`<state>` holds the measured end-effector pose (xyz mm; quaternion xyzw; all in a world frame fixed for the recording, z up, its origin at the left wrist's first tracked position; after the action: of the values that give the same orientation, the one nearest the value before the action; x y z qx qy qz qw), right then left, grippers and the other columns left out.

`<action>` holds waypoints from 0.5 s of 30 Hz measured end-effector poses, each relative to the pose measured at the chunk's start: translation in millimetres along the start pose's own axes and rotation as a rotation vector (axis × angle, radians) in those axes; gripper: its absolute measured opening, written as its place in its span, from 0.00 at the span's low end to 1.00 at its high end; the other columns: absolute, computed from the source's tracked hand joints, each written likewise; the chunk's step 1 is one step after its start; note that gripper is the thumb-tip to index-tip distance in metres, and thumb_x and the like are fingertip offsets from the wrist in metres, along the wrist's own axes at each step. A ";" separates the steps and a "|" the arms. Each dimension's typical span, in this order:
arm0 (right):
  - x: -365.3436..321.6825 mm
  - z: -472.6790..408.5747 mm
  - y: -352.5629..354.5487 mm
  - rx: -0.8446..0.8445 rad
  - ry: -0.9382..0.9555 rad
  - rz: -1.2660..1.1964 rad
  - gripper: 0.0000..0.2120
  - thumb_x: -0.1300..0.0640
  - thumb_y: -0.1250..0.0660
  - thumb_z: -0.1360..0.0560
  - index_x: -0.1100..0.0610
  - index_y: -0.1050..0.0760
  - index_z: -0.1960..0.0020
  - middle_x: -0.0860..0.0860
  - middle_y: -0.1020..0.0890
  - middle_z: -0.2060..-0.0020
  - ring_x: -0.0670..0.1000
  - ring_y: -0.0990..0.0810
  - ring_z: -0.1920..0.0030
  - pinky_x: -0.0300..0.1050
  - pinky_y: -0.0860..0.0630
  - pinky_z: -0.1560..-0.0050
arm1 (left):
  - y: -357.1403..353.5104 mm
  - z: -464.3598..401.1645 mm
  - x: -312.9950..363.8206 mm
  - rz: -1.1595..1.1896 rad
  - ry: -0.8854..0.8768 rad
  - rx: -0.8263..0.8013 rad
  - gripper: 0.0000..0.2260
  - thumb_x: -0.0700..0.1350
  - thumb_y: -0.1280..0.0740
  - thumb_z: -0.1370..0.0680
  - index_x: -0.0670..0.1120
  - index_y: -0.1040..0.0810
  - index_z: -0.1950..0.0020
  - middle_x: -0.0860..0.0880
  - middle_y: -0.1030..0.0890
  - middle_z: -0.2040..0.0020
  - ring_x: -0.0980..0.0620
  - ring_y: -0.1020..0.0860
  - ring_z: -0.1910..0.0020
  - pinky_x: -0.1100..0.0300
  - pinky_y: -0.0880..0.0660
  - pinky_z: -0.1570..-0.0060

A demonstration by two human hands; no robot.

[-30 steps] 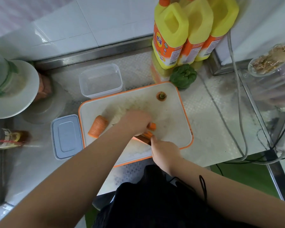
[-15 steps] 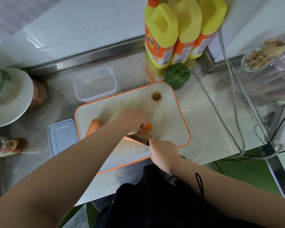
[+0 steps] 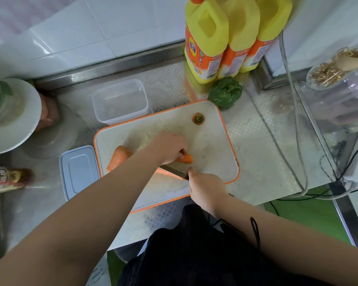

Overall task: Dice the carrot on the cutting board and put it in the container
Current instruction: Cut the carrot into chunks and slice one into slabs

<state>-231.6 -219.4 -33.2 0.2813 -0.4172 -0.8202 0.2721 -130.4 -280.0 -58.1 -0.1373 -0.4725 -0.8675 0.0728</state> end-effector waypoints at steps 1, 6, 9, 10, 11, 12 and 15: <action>0.6 -0.6 0.5 0.001 -0.002 -0.017 0.10 0.60 0.43 0.22 0.58 0.34 0.41 0.48 0.29 0.70 0.58 0.25 0.66 0.44 0.39 0.71 | 9.4 6.8 4.1 0.023 -0.023 0.058 0.07 0.48 0.31 0.23 0.50 0.18 0.46 0.52 0.21 0.45 0.48 0.24 0.42 0.53 0.29 0.42; 12.4 -7.7 5.5 -0.030 -0.069 -0.167 0.13 0.50 0.46 0.18 0.58 0.30 0.44 0.54 0.20 0.55 0.57 0.21 0.53 0.44 0.33 0.61 | 87.2 135.6 11.4 0.163 -0.065 1.144 0.04 0.41 0.32 0.22 0.43 0.19 0.51 0.44 0.20 0.56 0.46 0.24 0.55 0.56 0.28 0.51; 14.5 -10.2 4.9 -0.064 -0.089 -0.187 0.14 0.49 0.47 0.18 0.57 0.28 0.44 0.54 0.20 0.53 0.56 0.21 0.52 0.43 0.33 0.59 | 26.9 178.4 -0.7 0.214 0.115 1.198 0.06 0.42 0.31 0.22 0.45 0.25 0.47 0.42 0.21 0.53 0.42 0.24 0.56 0.53 0.28 0.52; 14.2 -10.5 4.1 -0.074 -0.094 -0.198 0.14 0.49 0.47 0.18 0.57 0.27 0.44 0.53 0.20 0.53 0.55 0.21 0.52 0.43 0.32 0.59 | -0.4 175.6 -6.3 0.236 0.163 1.125 0.07 0.44 0.32 0.22 0.45 0.26 0.46 0.42 0.22 0.51 0.41 0.24 0.54 0.52 0.27 0.50; 14.4 -10.6 2.6 -0.085 -0.103 -0.220 0.14 0.49 0.47 0.18 0.56 0.27 0.45 0.53 0.20 0.53 0.56 0.21 0.52 0.43 0.32 0.59 | -23.0 170.3 -9.7 0.256 0.191 1.062 0.08 0.45 0.32 0.22 0.46 0.26 0.45 0.43 0.23 0.49 0.41 0.24 0.52 0.51 0.27 0.49; 15.0 -10.6 1.7 -0.091 -0.115 -0.243 0.14 0.49 0.47 0.18 0.56 0.27 0.45 0.54 0.20 0.54 0.56 0.21 0.52 0.44 0.32 0.59 | -39.4 162.8 -11.8 0.274 0.201 1.015 0.09 0.47 0.32 0.22 0.46 0.26 0.45 0.44 0.24 0.48 0.41 0.26 0.50 0.51 0.27 0.47; 15.2 -9.2 1.5 -0.088 -0.128 -0.252 0.13 0.50 0.46 0.18 0.57 0.27 0.46 0.54 0.20 0.55 0.57 0.21 0.52 0.44 0.32 0.59 | -55.1 145.1 -13.9 0.285 0.212 0.978 0.08 0.48 0.34 0.22 0.46 0.25 0.46 0.47 0.27 0.47 0.42 0.28 0.48 0.51 0.27 0.46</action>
<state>-235.5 -235.4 -40.0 0.2666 -0.3588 -0.8815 0.1520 -106.7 -128.3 -31.6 -0.0614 -0.7891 -0.5361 0.2933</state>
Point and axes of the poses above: each hand's wrist, its own z-axis away from the middle knuckle, its own y-axis out of the back of the hand, x = y × z, the point moved 10 cm from there along -z, towards the middle knuckle
